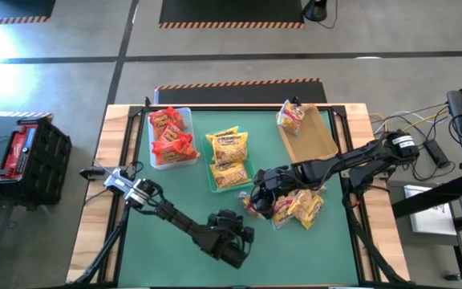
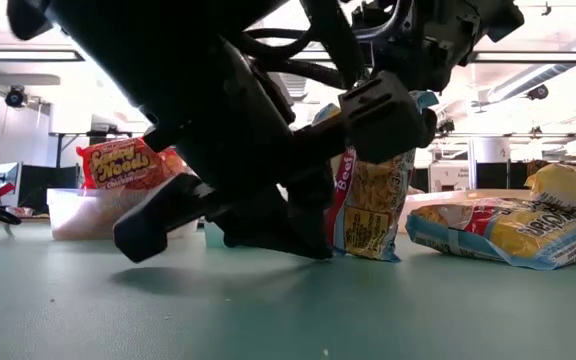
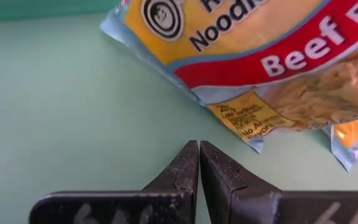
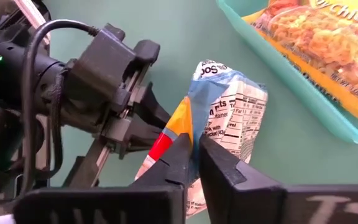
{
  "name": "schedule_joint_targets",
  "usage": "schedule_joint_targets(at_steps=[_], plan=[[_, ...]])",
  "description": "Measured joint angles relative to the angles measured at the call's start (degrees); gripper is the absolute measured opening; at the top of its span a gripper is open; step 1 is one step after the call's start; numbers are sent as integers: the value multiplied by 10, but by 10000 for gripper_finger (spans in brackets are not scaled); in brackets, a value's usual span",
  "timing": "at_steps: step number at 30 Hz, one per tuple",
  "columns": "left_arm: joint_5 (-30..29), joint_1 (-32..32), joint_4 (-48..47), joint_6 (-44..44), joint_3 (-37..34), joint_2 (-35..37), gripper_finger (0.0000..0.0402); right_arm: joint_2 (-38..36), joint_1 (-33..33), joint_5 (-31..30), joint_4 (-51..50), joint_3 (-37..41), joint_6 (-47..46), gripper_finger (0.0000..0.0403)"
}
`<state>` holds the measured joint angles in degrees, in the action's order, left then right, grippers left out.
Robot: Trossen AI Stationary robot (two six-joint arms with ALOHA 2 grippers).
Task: Sort Maruchan noodles
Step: Put the blue noodle pack into the orange bin
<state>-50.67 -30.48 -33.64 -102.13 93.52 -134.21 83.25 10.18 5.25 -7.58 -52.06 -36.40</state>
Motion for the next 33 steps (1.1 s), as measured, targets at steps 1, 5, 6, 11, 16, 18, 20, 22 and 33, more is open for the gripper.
schedule_joint_targets(at_steps=[1, 5, 6, 11, 16, 18, 20, 22, 33], plan=[[-4, 0, 9, 2, -5, 0, 0, -1, -1, 6, 0, 0, 0, 32], [-10, 3, 53, 28, -22, 1, 0, -1, -6, 16, -2, 0, -4, 69], [-10, 3, 56, 30, -23, 1, 0, -2, -7, 19, -2, 0, -5, 80], [-21, 4, 57, 30, -23, 1, 0, -2, -13, 55, -3, 1, -30, 134], [-23, 7, 57, 27, -23, 1, 0, -2, -16, 60, -4, 1, -32, 173], [-24, 9, 57, 27, -23, 1, 0, -2, -18, 66, -5, 1, -35, 180], [-25, 11, 58, 26, -23, 1, 0, -2, -20, 74, -6, 2, -38, 183], [-26, 12, 58, 26, -23, 1, 0, -2, -21, 76, -6, 2, -41, 183], [-59, 23, 59, 26, -23, 1, 0, -12, -40, 93, -48, 1, -59, 183]])
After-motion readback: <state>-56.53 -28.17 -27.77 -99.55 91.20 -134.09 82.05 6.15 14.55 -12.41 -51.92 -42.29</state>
